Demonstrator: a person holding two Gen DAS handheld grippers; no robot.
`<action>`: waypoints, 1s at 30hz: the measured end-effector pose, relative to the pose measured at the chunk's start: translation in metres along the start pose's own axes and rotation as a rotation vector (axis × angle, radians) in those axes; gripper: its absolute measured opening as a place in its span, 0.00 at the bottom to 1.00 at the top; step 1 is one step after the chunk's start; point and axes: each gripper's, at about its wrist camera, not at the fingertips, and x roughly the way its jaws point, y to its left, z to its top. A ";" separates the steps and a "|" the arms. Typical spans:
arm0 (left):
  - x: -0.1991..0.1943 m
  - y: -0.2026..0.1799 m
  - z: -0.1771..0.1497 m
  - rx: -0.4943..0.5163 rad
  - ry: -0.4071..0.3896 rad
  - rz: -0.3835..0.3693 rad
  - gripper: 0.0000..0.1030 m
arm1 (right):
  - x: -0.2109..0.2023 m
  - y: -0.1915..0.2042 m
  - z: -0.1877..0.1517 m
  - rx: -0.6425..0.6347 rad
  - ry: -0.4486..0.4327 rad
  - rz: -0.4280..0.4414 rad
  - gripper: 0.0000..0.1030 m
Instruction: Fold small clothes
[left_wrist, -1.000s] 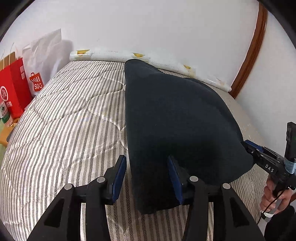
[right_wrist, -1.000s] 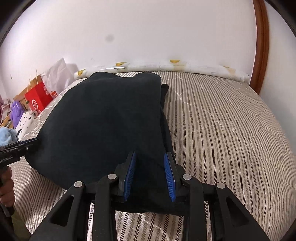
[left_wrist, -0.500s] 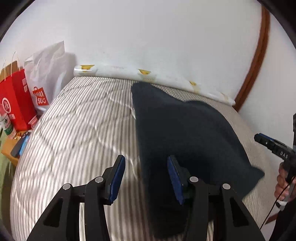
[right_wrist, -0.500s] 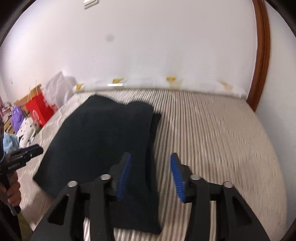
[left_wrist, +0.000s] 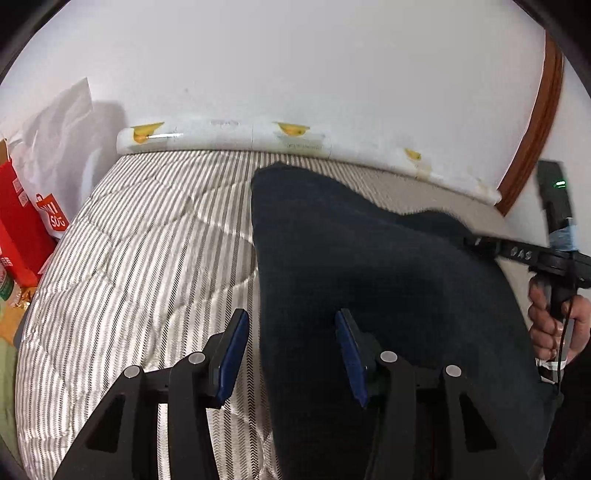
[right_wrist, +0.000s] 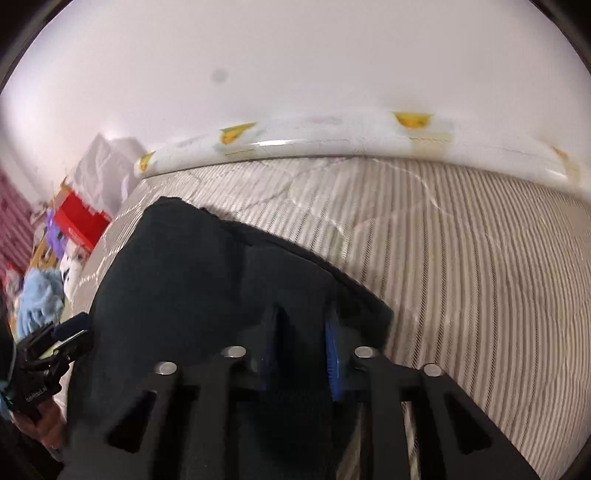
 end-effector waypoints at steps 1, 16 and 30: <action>-0.001 -0.001 -0.001 0.000 -0.001 0.001 0.46 | -0.008 -0.004 -0.002 0.018 -0.049 -0.034 0.08; -0.054 -0.035 -0.043 0.040 0.017 0.046 0.47 | -0.076 0.026 -0.050 -0.040 0.065 -0.089 0.25; -0.167 -0.053 -0.096 0.058 -0.028 0.000 0.58 | -0.223 0.074 -0.184 0.067 -0.035 -0.218 0.40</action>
